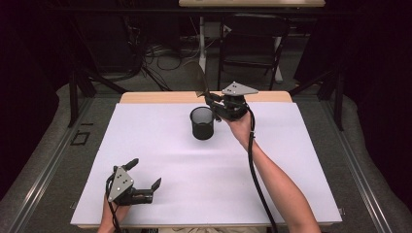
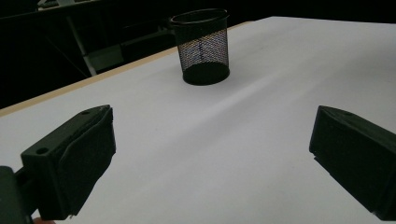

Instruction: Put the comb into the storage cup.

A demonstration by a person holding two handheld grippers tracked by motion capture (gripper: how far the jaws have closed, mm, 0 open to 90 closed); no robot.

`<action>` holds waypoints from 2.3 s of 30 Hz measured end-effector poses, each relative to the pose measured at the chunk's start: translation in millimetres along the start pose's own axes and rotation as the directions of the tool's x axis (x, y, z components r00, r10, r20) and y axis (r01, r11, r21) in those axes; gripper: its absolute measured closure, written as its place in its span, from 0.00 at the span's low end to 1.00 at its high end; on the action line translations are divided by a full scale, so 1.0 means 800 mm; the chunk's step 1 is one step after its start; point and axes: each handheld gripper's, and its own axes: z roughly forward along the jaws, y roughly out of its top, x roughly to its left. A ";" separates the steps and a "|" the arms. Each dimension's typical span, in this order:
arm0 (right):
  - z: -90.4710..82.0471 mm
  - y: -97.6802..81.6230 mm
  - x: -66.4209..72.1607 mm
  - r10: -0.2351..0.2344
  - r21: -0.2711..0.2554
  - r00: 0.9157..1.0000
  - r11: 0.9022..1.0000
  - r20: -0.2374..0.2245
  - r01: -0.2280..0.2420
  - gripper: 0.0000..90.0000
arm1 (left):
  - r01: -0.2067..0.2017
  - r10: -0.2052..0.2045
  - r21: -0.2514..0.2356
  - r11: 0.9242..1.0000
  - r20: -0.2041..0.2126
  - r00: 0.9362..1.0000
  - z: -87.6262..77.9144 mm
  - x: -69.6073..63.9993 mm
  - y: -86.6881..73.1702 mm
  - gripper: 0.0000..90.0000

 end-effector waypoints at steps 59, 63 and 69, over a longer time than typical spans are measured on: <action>0.049 -0.006 0.005 -0.012 -0.084 1.000 0.996 -0.006 0.011 0.81 | -0.003 0.003 0.002 1.000 0.004 1.000 0.001 0.001 0.000 0.01; 0.053 -0.009 0.005 -0.010 -0.085 1.000 0.996 -0.011 0.009 0.81 | -0.003 0.003 0.001 1.000 0.005 1.000 0.001 0.001 0.000 0.01; 0.057 -0.013 0.002 -0.003 -0.082 1.000 0.997 -0.019 0.001 0.81 | -0.004 0.004 0.001 1.000 0.007 1.000 0.001 0.001 0.000 0.01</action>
